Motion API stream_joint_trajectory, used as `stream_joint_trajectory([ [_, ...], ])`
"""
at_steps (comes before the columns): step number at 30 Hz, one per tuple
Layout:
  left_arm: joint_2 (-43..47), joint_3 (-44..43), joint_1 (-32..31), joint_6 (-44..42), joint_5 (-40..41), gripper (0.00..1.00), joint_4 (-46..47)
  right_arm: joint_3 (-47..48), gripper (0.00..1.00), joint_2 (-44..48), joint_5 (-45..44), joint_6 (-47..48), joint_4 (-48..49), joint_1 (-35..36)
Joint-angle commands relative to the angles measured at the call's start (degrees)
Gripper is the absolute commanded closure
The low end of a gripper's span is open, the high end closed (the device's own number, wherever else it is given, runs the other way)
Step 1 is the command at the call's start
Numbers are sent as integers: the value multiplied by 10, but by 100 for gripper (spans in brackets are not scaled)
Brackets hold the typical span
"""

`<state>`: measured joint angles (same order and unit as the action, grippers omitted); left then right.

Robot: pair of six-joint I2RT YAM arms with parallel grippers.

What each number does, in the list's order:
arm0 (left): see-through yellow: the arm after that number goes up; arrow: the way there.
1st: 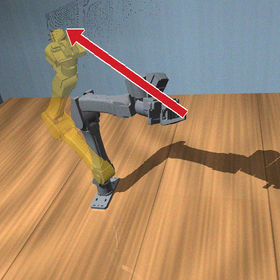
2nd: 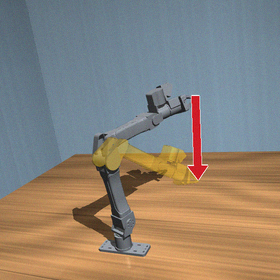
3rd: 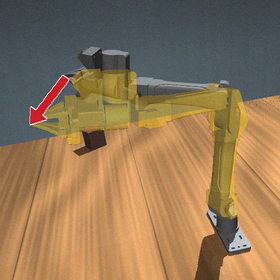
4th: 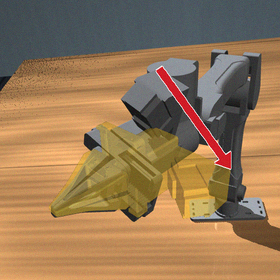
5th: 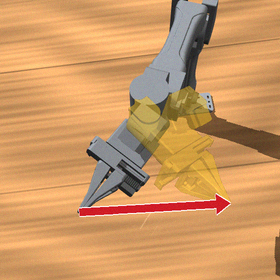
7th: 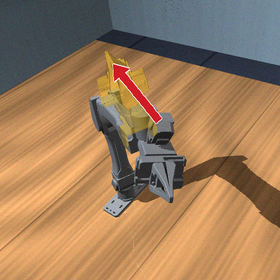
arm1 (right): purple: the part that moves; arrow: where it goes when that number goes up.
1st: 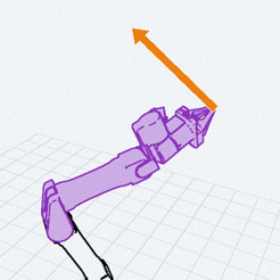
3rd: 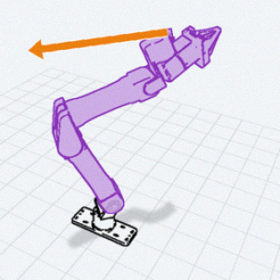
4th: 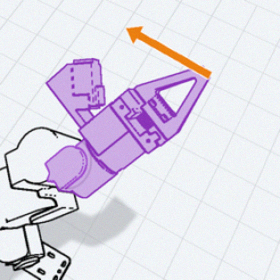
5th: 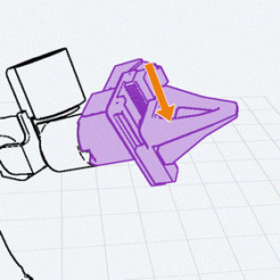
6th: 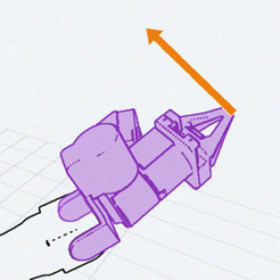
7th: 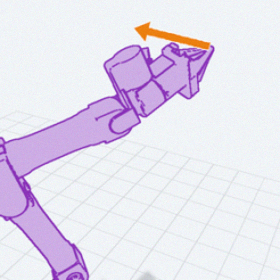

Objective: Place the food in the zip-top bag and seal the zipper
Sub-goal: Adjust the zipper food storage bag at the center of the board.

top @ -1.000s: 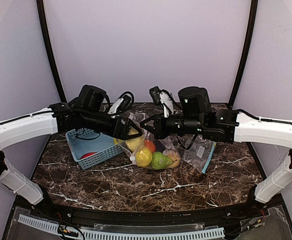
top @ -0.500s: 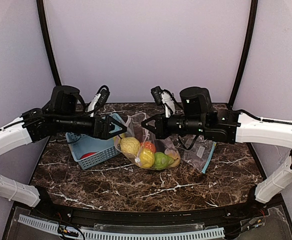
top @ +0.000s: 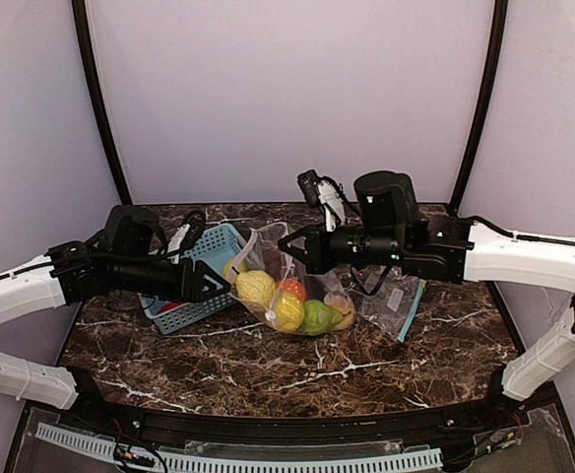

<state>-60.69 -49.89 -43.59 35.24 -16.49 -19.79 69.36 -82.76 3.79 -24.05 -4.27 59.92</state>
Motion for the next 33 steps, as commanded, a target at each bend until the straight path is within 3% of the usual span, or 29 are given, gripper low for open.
stream_joint_trajectory([
  [1, -2, 17, 4, 25, -16, 54, 36, 1, 100, 9, -2, -2, 30, 2],
  [9, -37, 33, 4, 34, -44, 57, 95, 2, 100, 8, -2, -3, 30, 2],
  [11, -49, 34, 4, 39, -58, 64, 119, 3, 100, 10, -9, 1, 25, 2],
  [16, -77, 0, 4, 51, -103, 96, 203, 37, 100, 20, -111, 25, -67, -8],
  [17, -82, -19, 3, 52, -109, 98, 216, 46, 100, 22, -119, 27, -85, -15],
  [27, -159, -200, -2, 63, -210, 99, 271, 128, 100, 26, -185, 8, -231, -88],
  [33, -176, -217, -2, 67, -209, 99, 266, 125, 100, 36, -177, -14, -248, -116],
])
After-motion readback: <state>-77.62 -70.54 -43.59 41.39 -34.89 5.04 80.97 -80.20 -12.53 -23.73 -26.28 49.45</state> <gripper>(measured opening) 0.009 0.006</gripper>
